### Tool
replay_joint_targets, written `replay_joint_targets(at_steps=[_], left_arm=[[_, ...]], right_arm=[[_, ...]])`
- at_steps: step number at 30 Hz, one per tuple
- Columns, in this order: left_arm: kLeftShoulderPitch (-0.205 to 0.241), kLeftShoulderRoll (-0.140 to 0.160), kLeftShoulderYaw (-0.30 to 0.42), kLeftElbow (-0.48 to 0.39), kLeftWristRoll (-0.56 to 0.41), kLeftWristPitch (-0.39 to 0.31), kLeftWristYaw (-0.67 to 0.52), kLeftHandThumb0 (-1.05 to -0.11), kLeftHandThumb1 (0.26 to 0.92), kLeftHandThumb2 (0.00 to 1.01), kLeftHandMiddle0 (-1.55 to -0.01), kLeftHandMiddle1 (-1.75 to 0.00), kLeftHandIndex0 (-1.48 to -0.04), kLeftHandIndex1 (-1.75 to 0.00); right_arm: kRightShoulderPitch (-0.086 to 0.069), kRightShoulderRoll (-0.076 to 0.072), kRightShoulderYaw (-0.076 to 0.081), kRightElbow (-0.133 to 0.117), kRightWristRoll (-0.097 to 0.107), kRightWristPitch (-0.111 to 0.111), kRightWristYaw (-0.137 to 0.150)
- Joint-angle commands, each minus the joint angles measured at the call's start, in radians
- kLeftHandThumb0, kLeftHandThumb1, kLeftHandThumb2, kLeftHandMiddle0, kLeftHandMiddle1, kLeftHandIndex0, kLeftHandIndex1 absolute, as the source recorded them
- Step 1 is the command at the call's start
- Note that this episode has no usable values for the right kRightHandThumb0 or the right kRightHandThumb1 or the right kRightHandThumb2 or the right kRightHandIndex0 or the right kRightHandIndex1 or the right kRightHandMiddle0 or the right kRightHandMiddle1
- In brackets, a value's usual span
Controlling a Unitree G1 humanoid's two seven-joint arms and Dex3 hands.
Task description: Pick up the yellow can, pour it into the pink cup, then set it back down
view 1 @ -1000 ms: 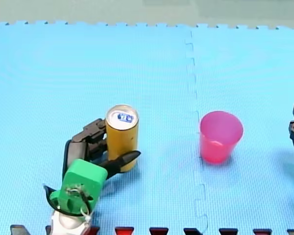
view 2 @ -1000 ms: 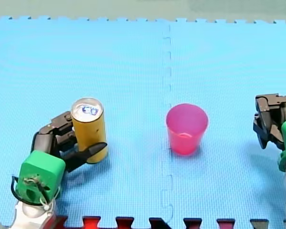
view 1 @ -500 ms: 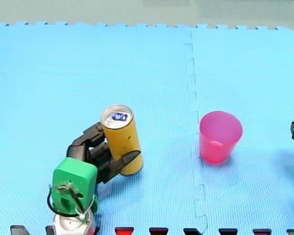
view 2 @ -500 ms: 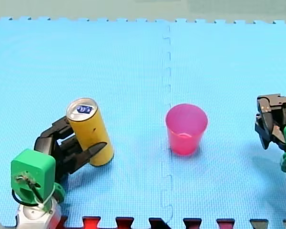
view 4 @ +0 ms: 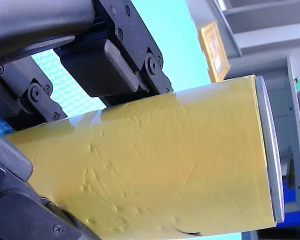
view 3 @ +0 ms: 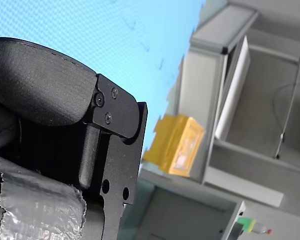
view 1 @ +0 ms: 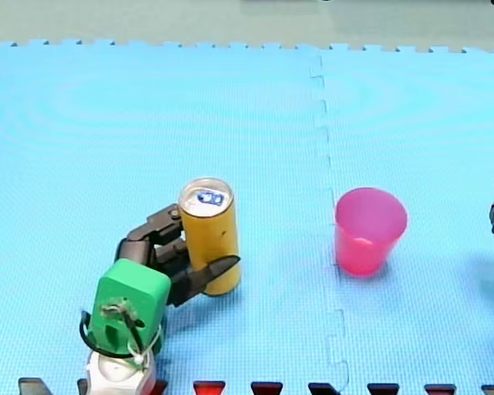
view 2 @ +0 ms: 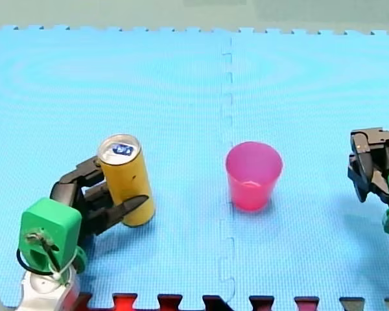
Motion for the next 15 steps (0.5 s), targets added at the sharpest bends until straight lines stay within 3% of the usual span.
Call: replay_joint_targets(at_steps=[1, 3, 5, 8, 10, 15], left_arm=[[0.012, 0.015, -0.025, 0.008, 0.044, 0.005, 0.069, -0.485, 0.716, 0.00, -0.81, 0.00, -0.81, 0.00], [0.013, 0.030, -0.067, 0.006, 0.115, -0.007, 0.175, -0.560, 0.720, 0.00, -0.76, 0.00, -0.77, 0.00], [0.011, 0.044, -0.105, 0.005, 0.176, -0.006, 0.258, -0.682, 0.728, 0.00, -0.66, 0.00, -0.62, 0.00], [0.007, 0.063, -0.150, 0.004, 0.245, 0.022, 0.330, -0.882, 0.721, 0.00, -0.43, 0.00, -0.38, 0.00], [0.007, 0.068, -0.163, 0.003, 0.264, 0.028, 0.352, -0.999, 0.733, 0.01, -0.34, 0.00, -0.31, 0.00], [0.004, 0.063, -0.167, 0.004, 0.255, 0.033, 0.338, -1.047, 0.739, 0.01, -0.27, 0.00, -0.21, 0.00]], right_arm=[[-0.007, -0.003, -0.001, 0.002, 0.001, -0.003, -0.003], [-0.008, -0.003, -0.001, 0.003, 0.001, -0.002, -0.002], [-0.009, -0.004, -0.002, 0.004, 0.002, -0.001, -0.001], [-0.010, -0.004, -0.002, 0.005, 0.001, -0.001, -0.001], [-0.011, -0.004, -0.001, 0.005, 0.001, 0.000, -0.002], [-0.014, -0.003, -0.001, 0.007, 0.000, 0.002, -0.002]])
